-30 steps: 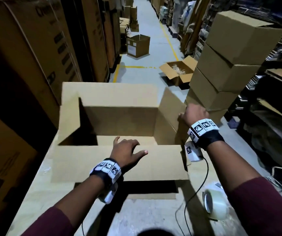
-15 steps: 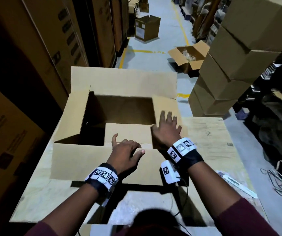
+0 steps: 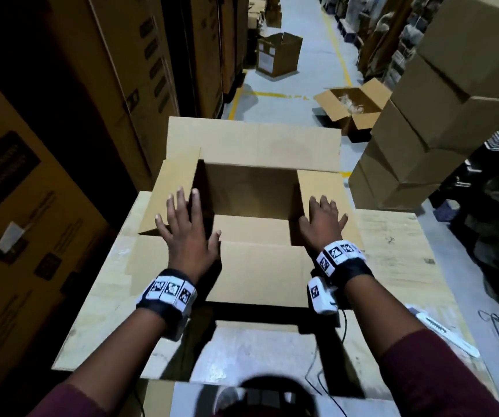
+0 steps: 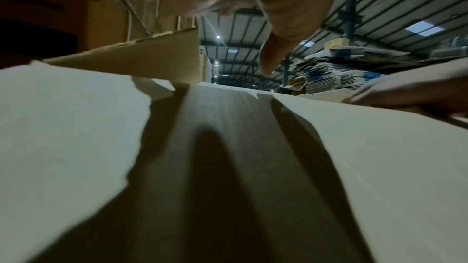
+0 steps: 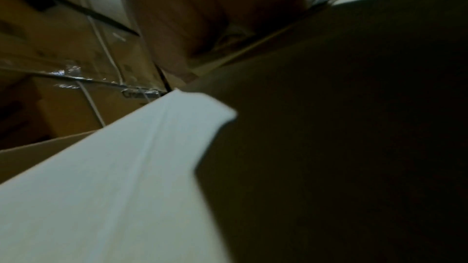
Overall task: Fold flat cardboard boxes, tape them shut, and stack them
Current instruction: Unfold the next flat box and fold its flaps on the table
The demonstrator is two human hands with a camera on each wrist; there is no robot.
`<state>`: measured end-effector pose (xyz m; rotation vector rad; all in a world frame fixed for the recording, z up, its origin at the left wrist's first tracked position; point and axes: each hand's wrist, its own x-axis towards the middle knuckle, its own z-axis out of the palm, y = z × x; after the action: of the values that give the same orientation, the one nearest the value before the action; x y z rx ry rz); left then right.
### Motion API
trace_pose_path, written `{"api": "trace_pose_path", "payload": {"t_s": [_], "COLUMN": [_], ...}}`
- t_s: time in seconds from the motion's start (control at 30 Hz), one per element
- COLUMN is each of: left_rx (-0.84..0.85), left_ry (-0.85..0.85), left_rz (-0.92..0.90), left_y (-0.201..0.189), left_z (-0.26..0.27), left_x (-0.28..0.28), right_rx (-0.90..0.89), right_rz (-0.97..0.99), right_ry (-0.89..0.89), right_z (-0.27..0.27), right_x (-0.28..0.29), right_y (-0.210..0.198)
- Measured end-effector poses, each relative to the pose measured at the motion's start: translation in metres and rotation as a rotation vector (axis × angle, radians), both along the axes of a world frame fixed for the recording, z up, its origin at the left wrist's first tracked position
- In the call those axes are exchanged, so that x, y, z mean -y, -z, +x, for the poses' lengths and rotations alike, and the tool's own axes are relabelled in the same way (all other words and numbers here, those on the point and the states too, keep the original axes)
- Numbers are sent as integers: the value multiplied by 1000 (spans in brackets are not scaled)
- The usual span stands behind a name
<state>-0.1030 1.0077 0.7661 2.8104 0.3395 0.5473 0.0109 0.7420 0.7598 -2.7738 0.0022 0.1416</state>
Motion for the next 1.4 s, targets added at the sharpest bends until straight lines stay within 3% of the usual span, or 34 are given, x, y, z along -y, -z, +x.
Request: {"api": "trace_pose_path", "payload": {"t_s": [0.13, 0.2, 0.37, 0.53, 0.67, 0.77, 0.9, 0.97, 1.07, 1.2, 1.4], "left_rx": [-388, -440, -522, -451, -421, -400, -284, -125, -94, -169, -284], "left_ry": [133, 189, 267, 335, 520, 622, 737, 866, 845, 784, 756], "left_rz": [-17, 40, -37, 113, 212, 381, 356, 282, 309, 488, 511], "left_y": [20, 30, 18, 22, 29, 37, 24, 4, -49, -98, -106], "left_z": [17, 17, 28, 6, -15, -32, -37, -32, -20, 18, 58], "left_x": [-14, -15, -18, -3, 29, 43, 33, 20, 9, 10, 9], "right_rx": [30, 62, 60, -49, -33, 67, 68, -4, 8, 277, 320], "right_rz": [-50, -64, -125, -138, -51, 129, 190, 164, 37, -282, -291], "right_ry": [-12, -9, 78, 113, 90, -27, -301, -461, -558, -534, -438], "right_z": [3, 2, 13, 22, 19, 1, -55, -82, -108, -100, -83], "right_x": [-8, -12, -22, -35, -28, -17, -7, -3, -1, 2, -2], "right_y": [7, 10, 10, 10, 15, 0, -37, -53, -77, -104, -112]}}
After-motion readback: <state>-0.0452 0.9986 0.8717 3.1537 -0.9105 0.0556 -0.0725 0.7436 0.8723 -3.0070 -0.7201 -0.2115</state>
